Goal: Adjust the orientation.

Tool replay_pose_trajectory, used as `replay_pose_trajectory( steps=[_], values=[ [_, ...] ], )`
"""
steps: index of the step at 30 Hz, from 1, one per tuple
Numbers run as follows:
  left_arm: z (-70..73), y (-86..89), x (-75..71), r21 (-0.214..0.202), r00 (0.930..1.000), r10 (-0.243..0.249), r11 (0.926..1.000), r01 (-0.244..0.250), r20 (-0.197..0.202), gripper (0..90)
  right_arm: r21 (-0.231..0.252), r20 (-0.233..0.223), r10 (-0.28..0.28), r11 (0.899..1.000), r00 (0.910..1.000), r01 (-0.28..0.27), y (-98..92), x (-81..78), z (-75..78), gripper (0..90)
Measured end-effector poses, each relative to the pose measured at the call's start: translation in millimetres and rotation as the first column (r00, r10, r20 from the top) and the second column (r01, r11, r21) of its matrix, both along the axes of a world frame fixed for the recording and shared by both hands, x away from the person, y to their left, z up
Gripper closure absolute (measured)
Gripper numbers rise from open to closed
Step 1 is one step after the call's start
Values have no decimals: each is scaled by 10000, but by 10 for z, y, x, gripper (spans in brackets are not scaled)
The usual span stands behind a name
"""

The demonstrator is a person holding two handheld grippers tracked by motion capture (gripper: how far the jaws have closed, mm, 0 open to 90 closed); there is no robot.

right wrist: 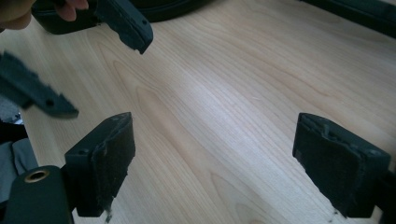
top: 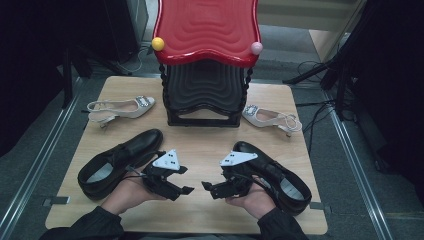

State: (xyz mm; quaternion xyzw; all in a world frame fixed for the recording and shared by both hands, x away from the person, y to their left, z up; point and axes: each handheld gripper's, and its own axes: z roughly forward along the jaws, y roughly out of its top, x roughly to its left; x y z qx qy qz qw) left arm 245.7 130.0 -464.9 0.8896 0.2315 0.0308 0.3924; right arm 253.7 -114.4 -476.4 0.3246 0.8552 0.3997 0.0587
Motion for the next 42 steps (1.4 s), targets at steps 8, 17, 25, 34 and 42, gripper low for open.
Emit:
replay_pose_trajectory(
  steps=[8,17,25,34,42],
  values=[
    [-10,76,23,155,9963,509,9986,-499,-689,419,163,-192,578,9982,9981,-575,-68,-11,5,133],
    [-112,123,57,532,9887,499,9977,-428,-1416,416,609,-304,421,9973,9987,-402,-170,10,26,207],
    [-51,123,123,371,9864,469,9984,-415,-1574,341,737,-106,583,9956,9982,-574,-209,18,28,269],
    [41,190,49,445,9873,762,9965,-706,-1391,351,514,-166,940,9943,9954,-930,-181,19,52,386],
    [39,292,36,625,9861,787,9956,-702,-1465,477,688,-678,827,9946,9943,-780,-162,77,39,440]
  ],
)
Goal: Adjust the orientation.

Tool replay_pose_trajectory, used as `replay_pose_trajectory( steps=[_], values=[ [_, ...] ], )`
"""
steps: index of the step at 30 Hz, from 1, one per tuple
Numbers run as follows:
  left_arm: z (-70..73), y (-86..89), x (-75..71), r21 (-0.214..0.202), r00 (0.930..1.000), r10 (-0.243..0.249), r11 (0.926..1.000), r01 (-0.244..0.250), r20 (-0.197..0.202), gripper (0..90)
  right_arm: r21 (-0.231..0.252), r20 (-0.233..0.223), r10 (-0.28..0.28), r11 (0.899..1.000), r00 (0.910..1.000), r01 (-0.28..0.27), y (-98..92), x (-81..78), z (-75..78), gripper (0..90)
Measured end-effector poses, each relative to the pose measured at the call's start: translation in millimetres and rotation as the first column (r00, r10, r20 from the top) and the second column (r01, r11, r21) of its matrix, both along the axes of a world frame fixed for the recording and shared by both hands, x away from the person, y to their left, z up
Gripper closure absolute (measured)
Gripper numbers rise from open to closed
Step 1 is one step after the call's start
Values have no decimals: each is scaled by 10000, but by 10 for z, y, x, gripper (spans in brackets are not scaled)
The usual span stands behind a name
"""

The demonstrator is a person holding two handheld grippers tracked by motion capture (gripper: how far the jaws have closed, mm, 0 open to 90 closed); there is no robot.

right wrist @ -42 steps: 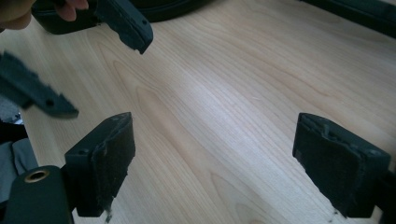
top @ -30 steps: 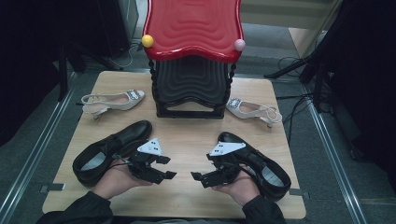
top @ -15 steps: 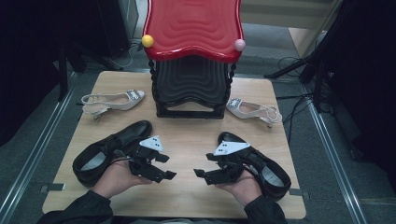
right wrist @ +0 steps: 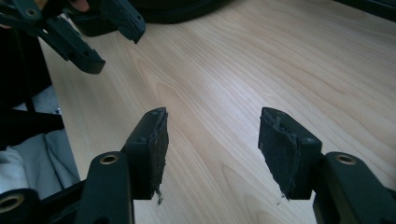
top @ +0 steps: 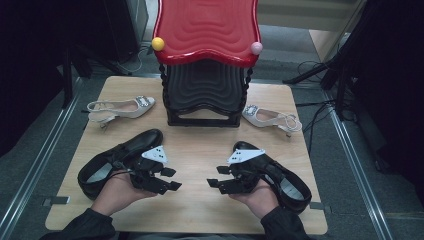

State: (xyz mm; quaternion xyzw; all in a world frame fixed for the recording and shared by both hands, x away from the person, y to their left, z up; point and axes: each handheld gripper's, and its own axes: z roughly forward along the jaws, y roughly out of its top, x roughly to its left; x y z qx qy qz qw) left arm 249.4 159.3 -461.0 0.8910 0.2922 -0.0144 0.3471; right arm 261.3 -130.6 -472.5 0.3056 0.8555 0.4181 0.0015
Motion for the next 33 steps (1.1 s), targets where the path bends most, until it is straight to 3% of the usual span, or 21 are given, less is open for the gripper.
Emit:
replay_pose_trajectory(
  steps=[2,9,22,28,33],
  values=[
    [-4,66,-15,69,9999,136,9999,-136,37,472,417,52,107,9991,9999,-109,10,34,31,452],
    [58,266,-45,-6,9964,849,9964,-849,-49,434,124,165,158,9998,9997,-161,47,38,56,414],
    [162,529,-75,58,9905,1353,9908,-1354,227,397,84,310,452,9989,9985,-455,56,51,73,404],
    [179,716,-83,-42,9828,1839,9829,-1839,175,410,-30,304,581,9983,9978,-581,89,39,71,410],
    [219,913,-134,-112,9689,2456,9694,-2454,297,418,-147,368,702,9975,9969,-697,136,43,58,396]
  ],
)
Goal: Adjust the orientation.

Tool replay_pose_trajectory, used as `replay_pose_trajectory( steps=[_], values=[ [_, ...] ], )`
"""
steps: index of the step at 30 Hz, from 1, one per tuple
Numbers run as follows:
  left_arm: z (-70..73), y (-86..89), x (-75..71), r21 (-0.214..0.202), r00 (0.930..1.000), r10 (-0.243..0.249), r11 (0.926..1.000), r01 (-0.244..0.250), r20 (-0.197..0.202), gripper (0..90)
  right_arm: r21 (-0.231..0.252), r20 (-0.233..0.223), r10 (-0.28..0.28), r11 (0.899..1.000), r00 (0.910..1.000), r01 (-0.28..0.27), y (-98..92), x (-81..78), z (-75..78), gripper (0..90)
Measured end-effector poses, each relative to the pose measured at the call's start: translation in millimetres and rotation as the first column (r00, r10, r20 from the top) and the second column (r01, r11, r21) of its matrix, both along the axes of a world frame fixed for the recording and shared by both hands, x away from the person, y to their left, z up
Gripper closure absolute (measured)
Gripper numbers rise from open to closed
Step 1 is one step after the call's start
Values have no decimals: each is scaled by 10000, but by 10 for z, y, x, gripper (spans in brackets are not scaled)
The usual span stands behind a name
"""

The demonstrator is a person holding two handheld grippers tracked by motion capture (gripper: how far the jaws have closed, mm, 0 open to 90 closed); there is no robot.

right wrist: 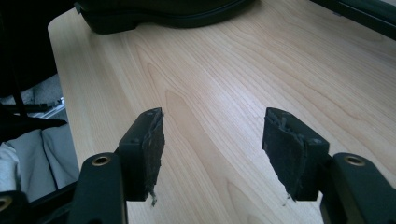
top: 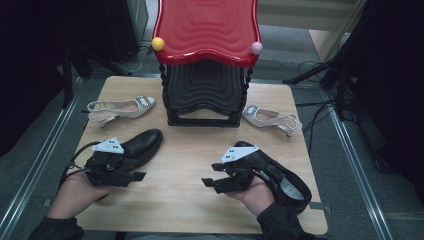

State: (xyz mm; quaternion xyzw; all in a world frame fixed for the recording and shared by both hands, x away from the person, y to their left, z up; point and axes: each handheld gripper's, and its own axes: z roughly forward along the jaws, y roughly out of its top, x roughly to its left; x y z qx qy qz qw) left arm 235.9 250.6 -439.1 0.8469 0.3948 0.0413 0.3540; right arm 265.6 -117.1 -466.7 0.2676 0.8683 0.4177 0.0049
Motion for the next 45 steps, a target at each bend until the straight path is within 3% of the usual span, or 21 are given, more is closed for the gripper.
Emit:
replay_pose_trajectory(
  steps=[10,17,20,26,27,29,34,41,45],
  values=[
    [1,278,-95,212,9962,868,9960,-868,-1,430,202,57,357,9992,9993,-358,60,13,-19,401],
    [-12,460,-150,316,9902,1390,9899,-1385,-140,467,280,257,322,9991,9991,-329,66,39,-26,397],
    [-40,520,-157,528,9850,1717,9839,-1706,-172,473,271,233,214,9994,9995,-221,66,47,-24,394],
    [-128,608,-131,137,9802,1943,9809,-1939,-385,477,254,269,131,9996,9996,-138,55,57,-25,394],
    [-166,615,-113,-2,9783,2039,9790,-2040,-377,477,258,285,117,9996,9995,-125,55,58,-25,394],
    [-221,600,-78,177,9764,2115,9774,-2109,-432,478,286,221,54,9996,9997,-60,56,60,-27,394],
    [-275,513,11,339,9744,2248,9739,-2244,-85,533,243,245,4,9997,9997,-10,65,64,-36,397],
    [-360,395,160,699,9769,2136,9746,-2130,-13,625,144,268,47,9999,9996,-51,69,64,-47,400],
    [-365,389,169,651,9777,2099,9757,-2094,-7,699,91,277,22,10000,9996,-24,65,70,-55,402]
  ],
)
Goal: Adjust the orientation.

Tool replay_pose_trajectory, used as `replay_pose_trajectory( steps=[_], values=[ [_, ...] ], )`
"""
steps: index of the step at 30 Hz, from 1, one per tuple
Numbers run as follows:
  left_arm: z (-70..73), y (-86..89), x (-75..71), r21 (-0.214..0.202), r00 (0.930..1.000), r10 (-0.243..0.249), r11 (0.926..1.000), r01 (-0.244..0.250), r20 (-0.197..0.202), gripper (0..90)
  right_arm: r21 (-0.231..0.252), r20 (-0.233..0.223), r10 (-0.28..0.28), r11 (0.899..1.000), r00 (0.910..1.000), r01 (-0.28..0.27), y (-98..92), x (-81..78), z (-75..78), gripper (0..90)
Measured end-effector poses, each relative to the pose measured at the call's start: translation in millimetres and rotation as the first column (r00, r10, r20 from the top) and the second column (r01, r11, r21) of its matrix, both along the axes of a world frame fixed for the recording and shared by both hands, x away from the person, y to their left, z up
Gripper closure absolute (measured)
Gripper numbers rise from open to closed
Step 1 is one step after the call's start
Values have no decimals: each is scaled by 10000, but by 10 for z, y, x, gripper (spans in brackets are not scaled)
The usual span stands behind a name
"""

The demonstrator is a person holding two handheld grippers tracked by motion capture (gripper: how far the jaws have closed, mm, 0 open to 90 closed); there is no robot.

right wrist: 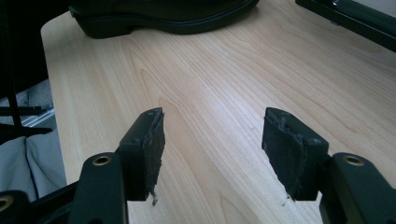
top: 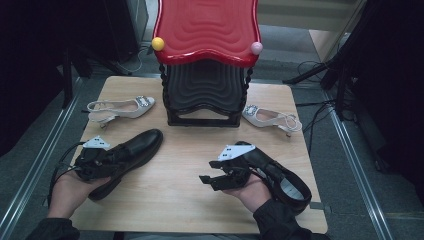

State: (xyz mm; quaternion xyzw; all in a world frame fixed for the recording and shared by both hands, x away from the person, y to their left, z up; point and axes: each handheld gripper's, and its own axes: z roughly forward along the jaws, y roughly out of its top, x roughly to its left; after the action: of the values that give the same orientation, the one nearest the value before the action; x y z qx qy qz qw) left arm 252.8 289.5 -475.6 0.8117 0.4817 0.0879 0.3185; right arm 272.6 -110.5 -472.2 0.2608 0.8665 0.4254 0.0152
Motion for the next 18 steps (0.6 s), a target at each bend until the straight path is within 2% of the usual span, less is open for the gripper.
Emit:
replay_pose_trajectory(
  steps=[4,7,10,16,18],
  values=[
    [26,-15,8,-47,9999,-30,10000,29,-166,768,68,-43,-117,9999,9999,117,-7,0,10,400],
    [76,-54,1,46,9998,-141,9999,142,-170,778,131,-40,-196,9997,9998,196,-12,-1,16,394],
    [115,-115,-2,-116,9994,-285,9995,282,-214,778,111,-56,-244,9996,9997,245,-16,0,11,391],
    [182,-293,21,-333,9973,-729,9968,726,-87,776,131,-52,-363,9993,9993,364,-45,-19,10,387],
    [218,-432,48,-392,9954,-959,9946,958,1,772,155,-68,-517,9985,9986,518,-69,-29,16,388]
  ],
)
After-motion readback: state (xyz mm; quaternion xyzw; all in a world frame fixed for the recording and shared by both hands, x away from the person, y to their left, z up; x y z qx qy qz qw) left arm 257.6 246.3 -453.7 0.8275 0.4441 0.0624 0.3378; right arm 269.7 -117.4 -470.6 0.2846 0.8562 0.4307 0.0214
